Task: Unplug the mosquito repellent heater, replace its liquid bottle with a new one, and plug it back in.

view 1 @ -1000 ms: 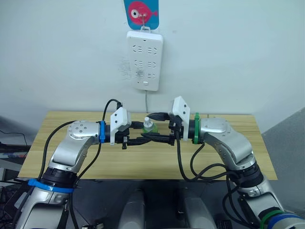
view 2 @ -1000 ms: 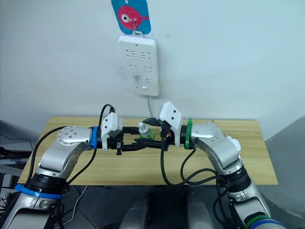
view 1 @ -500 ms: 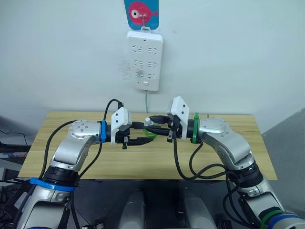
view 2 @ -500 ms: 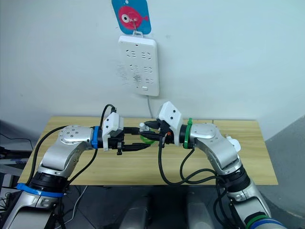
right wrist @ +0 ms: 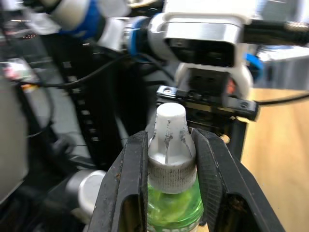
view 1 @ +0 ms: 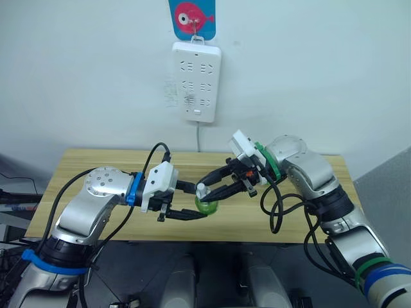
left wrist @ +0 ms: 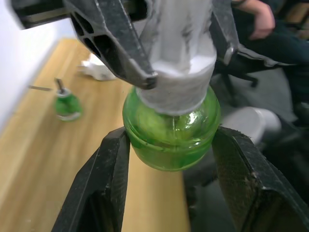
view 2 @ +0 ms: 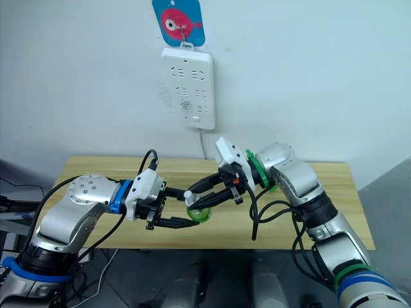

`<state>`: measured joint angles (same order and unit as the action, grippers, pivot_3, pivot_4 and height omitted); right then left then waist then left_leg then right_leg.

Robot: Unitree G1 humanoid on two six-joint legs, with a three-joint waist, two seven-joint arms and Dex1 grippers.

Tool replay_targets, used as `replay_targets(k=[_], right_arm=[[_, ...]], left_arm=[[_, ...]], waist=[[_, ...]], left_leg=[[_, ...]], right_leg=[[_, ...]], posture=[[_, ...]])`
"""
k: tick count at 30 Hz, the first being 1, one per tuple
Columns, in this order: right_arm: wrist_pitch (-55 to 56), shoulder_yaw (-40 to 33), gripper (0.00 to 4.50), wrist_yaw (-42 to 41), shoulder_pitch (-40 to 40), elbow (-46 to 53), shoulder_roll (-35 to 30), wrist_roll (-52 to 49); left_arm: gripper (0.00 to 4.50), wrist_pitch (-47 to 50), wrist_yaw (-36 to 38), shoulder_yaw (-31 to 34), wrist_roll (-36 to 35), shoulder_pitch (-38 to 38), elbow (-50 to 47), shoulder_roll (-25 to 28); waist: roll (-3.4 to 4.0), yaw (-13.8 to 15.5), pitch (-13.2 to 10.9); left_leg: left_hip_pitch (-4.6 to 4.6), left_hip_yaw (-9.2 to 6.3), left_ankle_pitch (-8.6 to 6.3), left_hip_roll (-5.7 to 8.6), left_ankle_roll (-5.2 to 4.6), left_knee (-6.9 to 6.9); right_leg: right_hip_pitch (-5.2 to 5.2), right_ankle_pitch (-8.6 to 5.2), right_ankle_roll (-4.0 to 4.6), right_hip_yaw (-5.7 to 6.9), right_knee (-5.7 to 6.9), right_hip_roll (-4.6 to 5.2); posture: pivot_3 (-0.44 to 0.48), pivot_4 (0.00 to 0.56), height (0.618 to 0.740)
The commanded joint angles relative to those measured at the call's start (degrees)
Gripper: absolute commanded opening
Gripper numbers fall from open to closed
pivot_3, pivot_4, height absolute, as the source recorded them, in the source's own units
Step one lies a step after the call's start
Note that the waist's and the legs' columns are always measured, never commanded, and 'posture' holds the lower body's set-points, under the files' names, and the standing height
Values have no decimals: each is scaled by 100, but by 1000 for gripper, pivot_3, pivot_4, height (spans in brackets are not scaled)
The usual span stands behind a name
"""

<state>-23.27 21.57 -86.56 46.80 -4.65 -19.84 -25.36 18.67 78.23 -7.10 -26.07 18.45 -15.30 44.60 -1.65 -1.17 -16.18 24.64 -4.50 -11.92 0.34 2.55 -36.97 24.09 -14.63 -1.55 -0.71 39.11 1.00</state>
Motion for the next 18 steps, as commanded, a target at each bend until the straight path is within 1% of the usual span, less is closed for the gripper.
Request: replay_targets(k=[1,2,3,5,9,11,15,16,18], right_arm=[[109,-77,982,-122,163,150,109,-109],[51,-94,982,-101,154,172,89,-120],[-24,-102,1717,-106,142,197,48,-136],[-63,-112,2291,-136,96,249,-70,-120],[-24,-230,3760,-25,-81,369,-417,-37],[8,-359,4473,213,-184,434,-574,34],[-11,-553,4473,715,-350,652,-727,141],[-18,-588,4473,868,-383,713,-721,187],[-237,-807,4473,1640,-554,1076,-560,236]], left_arm=[[2211,-31,18,-6,-27,-129,-251,91],[2211,-15,-36,16,-22,-166,-266,94],[2211,-4,-80,34,-18,-188,-276,93],[2211,6,-135,77,-12,-212,-257,98],[2211,-106,-212,182,74,-143,94,94],[2211,-139,-231,202,87,-121,212,80],[2211,-187,-305,227,101,-82,391,36],[2211,-212,-314,231,110,-68,436,30],[2211,-287,-425,226,186,84,658,-73]], waist=[[0,31,0],[0,56,0],[0,76,0],[0,112,0],[0,172,0],[0,201,0],[0,213,0],[0,210,0],[-1,200,1]], left_leg=[[0,-2,0,0,1,-2],[0,-4,2,0,3,-2],[-1,-6,3,0,4,-2],[-1,-7,3,-1,5,-2],[-1,-6,4,1,6,-3],[-1,-4,4,2,6,-3],[-1,2,4,1,6,-3],[0,2,4,0,6,-3],[-1,4,4,-2,6,-2]], right_leg=[[0,0,0,-1,1,0],[0,0,0,-1,1,0],[0,0,0,-1,1,0],[0,1,1,-2,1,0],[-2,1,1,3,0,0],[-2,1,1,2,0,1],[0,1,1,-2,0,2],[1,1,1,-1,0,2],[3,2,3,-2,1,1]], posture=[[155,208,740],[156,210,740],[155,209,740],[150,209,740],[131,206,740],[116,208,740],[99,203,740],[83,202,740],[76,200,740]])
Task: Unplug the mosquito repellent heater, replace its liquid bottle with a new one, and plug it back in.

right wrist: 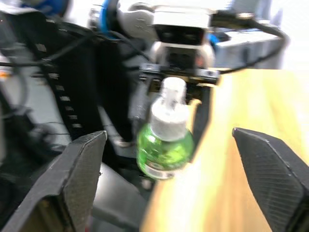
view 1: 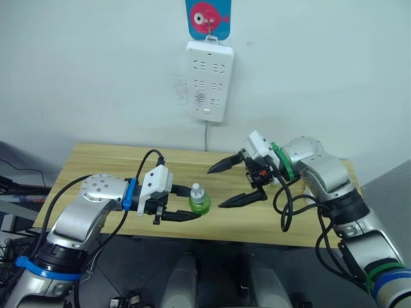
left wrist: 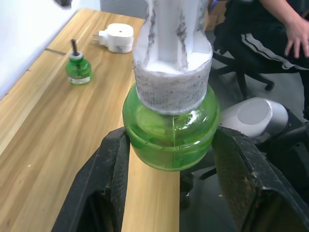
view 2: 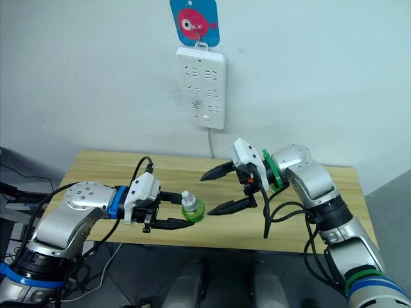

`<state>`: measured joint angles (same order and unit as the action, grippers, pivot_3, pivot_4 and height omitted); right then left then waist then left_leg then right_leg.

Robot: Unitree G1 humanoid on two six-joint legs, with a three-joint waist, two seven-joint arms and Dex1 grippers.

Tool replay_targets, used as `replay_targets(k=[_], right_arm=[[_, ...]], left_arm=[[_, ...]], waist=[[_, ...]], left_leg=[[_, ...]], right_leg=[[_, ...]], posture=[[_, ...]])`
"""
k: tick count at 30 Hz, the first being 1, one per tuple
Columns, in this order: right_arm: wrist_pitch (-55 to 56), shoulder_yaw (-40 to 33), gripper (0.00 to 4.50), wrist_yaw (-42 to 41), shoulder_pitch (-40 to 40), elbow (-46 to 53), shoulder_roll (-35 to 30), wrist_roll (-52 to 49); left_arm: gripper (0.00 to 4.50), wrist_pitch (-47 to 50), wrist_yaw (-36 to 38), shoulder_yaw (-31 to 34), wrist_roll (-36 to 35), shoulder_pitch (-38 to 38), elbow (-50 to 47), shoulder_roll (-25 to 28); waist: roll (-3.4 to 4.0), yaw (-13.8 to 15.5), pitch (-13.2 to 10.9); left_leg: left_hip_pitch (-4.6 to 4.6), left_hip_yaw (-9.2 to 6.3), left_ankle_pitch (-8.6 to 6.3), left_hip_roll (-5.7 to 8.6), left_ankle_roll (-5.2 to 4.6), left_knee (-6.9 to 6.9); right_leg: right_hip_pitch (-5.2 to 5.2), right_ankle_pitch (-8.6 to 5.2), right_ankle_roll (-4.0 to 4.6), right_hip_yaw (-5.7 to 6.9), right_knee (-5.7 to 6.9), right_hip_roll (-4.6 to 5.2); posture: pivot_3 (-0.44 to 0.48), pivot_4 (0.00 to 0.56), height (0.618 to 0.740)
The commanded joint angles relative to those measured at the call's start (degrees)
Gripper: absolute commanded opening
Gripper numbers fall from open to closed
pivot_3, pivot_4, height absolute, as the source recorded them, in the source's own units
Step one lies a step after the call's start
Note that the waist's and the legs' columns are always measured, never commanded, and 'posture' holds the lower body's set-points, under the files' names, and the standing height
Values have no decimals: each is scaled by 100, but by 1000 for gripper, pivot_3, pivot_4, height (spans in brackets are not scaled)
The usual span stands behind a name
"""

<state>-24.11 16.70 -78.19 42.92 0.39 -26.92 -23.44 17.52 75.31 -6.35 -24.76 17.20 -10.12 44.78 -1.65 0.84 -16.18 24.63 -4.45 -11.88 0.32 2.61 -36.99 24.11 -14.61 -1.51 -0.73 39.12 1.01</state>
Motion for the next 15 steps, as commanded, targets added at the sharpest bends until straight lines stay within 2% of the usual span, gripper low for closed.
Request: replay_targets(k=[1,7,15], right_arm=[[-247,-374,4473,1133,-271,809,226,62],[-589,-162,4473,2026,-607,1387,571,135],[-287,215,4473,2633,-580,955,1074,662]], left_arm=[[2211,-198,-188,138,86,305,242,-152],[2211,-312,-162,12,189,583,560,-292],[2211,-354,-37,-84,260,770,694,-375]], waist=[[-1,-1,1],[-5,-83,4],[-7,-111,6]], left_leg=[[0,-2,0,0,0,0],[1,-1,2,4,3,0],[1,1,2,3,2,-1]], right_leg=[[-1,1,1,1,1,0],[-1,1,2,-4,2,2],[0,2,2,1,3,1]], posture=[[70,197,740],[46,200,740],[38,203,740]])
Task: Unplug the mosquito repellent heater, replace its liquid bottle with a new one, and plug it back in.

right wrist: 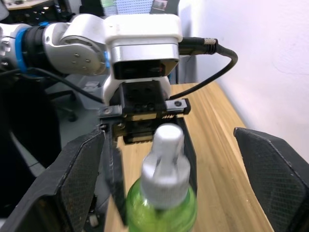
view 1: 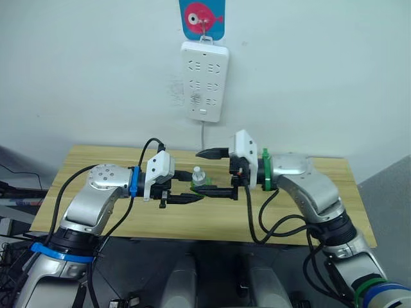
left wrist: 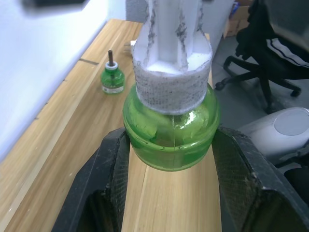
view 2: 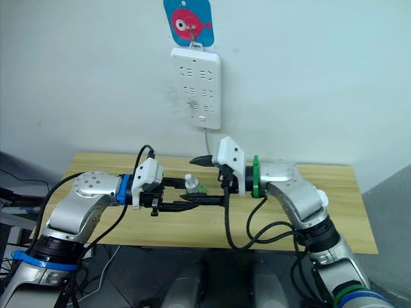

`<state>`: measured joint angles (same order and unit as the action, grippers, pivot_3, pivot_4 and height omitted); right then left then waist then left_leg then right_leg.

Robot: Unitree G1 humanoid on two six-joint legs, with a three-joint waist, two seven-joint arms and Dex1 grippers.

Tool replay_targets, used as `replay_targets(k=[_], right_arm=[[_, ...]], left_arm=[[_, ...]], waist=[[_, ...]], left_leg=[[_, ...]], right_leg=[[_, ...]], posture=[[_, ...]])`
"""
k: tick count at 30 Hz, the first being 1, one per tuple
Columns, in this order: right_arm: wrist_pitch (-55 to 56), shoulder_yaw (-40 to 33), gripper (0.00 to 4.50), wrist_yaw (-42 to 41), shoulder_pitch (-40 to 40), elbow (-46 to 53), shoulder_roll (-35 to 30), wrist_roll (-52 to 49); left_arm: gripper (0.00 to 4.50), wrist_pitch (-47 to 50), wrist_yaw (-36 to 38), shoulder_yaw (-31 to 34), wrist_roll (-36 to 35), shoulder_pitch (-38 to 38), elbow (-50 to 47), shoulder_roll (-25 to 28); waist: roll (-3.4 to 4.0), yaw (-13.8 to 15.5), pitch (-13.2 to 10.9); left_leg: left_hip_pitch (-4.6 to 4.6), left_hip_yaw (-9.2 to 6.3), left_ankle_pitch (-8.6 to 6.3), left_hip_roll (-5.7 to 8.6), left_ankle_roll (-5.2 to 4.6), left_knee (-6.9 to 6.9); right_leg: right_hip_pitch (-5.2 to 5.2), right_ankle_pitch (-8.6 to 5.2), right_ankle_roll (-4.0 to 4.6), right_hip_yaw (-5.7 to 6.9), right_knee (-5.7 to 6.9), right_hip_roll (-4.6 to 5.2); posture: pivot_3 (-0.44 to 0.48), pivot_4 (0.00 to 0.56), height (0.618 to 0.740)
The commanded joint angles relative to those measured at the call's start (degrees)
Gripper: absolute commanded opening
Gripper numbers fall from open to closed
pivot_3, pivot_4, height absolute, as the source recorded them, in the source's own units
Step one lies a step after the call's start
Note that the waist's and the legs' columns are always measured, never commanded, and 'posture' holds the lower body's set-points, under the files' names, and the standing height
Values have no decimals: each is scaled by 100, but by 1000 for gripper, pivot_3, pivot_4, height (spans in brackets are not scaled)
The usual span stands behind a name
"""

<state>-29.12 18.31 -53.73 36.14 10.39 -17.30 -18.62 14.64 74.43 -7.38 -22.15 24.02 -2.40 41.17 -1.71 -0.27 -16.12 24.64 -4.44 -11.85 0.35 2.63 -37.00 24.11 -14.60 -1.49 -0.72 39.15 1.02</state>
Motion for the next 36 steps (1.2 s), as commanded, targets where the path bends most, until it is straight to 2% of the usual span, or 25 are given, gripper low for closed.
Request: replay_targets(k=[1,9,18,24,31,36], right_arm=[[300,69,4473,286,128,-149,179,280],[319,-73,4473,364,77,-143,183,304],[263,-375,4473,-355,-204,270,-816,-102],[81,-152,4473,-221,-178,450,-455,-240],[147,9,4473,230,-32,86,157,36],[145,-107,4473,176,-8,-28,63,30]], left_arm=[[2211,-103,57,5,27,101,-56,-24],[2211,-99,71,32,48,2,-151,-7],[2211,-168,79,65,88,40,-56,9],[2211,-172,92,33,101,107,-18,-25],[2211,-179,100,10,114,179,11,-76],[2211,-175,129,48,93,125,-29,-38]], waist=[[0,-1,0],[0,0,0],[0,9,0],[-1,-52,1],[-6,-69,5],[-8,-65,7]], left_leg=[[0,0,0,0,0,0],[0,0,0,0,0,0],[0,1,0,1,-2,0],[0,-1,1,-5,-3,2],[0,-2,1,0,-2,-2],[0,-2,1,1,-2,-2]], right_leg=[[0,0,0,0,0,0],[0,0,0,0,0,0],[-2,0,0,1,-1,0],[2,0,0,1,7,-5],[0,0,0,-2,10,-3],[1,0,0,-2,9,-3]], posture=[[38,203,740],[48,209,740],[49,207,740],[45,201,740],[45,199,740],[47,202,740]])
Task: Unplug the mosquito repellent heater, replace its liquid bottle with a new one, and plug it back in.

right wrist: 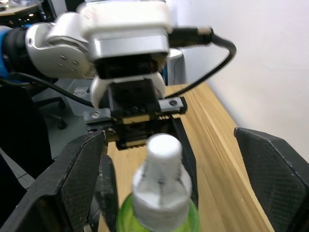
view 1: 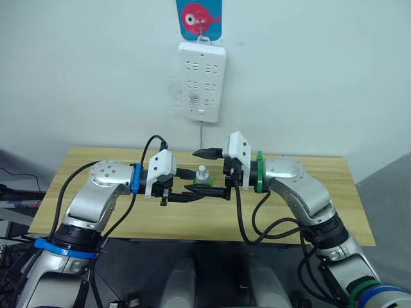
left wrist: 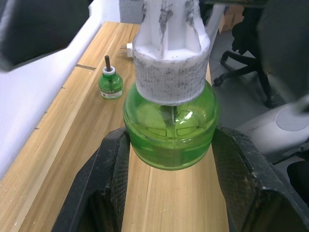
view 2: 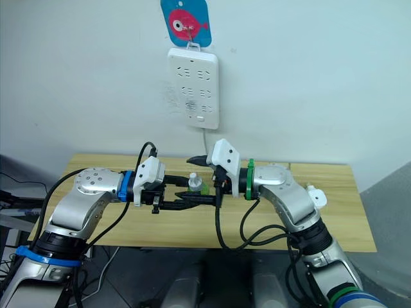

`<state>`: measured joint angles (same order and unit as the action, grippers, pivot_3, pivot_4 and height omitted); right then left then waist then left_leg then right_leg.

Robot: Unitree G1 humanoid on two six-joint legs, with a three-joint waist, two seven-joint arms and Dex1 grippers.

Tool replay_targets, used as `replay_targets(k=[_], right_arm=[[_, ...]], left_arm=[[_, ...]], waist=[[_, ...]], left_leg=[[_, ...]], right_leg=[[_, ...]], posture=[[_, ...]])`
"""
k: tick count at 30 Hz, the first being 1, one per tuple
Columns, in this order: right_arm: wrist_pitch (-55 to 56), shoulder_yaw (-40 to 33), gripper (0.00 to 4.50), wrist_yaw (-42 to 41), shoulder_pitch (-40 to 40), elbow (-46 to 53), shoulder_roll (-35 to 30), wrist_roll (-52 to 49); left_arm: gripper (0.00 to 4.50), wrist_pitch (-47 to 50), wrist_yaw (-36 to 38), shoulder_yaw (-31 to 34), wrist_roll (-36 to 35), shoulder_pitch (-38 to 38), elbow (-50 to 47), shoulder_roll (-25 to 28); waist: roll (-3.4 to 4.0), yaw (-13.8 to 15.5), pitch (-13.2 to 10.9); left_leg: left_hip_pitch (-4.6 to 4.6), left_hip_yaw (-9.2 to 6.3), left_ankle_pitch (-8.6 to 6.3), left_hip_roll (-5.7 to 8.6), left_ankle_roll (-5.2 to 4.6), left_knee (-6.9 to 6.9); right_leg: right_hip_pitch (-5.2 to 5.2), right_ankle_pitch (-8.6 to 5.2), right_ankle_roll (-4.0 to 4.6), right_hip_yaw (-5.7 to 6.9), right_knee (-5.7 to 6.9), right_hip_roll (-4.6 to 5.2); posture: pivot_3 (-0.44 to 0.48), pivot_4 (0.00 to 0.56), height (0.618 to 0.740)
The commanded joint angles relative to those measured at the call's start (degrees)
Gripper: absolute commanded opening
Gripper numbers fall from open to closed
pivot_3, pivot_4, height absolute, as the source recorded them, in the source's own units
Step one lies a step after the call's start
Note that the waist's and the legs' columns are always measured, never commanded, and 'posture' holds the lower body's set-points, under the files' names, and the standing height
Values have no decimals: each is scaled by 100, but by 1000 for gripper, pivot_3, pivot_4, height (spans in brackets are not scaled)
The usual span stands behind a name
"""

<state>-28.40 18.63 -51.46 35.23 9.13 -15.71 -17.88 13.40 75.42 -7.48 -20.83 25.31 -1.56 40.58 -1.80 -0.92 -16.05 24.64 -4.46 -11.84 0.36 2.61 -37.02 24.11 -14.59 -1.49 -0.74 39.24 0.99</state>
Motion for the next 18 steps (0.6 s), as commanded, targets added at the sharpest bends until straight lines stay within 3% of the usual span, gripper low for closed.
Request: replay_targets(k=[1,18], right_arm=[[29,-216,4473,-78,71,95,-175,-78],[-536,-672,4473,-758,-235,724,-1245,-907]], left_arm=[[2211,-55,34,66,-37,-11,-106,27],[2211,-107,-7,90,-12,-82,-97,-46]], waist=[[0,0,0],[-2,-8,2]], left_leg=[[0,0,0,0,0,0],[0,1,0,-1,-1,0]], right_leg=[[0,0,0,1,0,0],[1,0,0,1,6,0]], posture=[[47,202,740],[37,196,740]])
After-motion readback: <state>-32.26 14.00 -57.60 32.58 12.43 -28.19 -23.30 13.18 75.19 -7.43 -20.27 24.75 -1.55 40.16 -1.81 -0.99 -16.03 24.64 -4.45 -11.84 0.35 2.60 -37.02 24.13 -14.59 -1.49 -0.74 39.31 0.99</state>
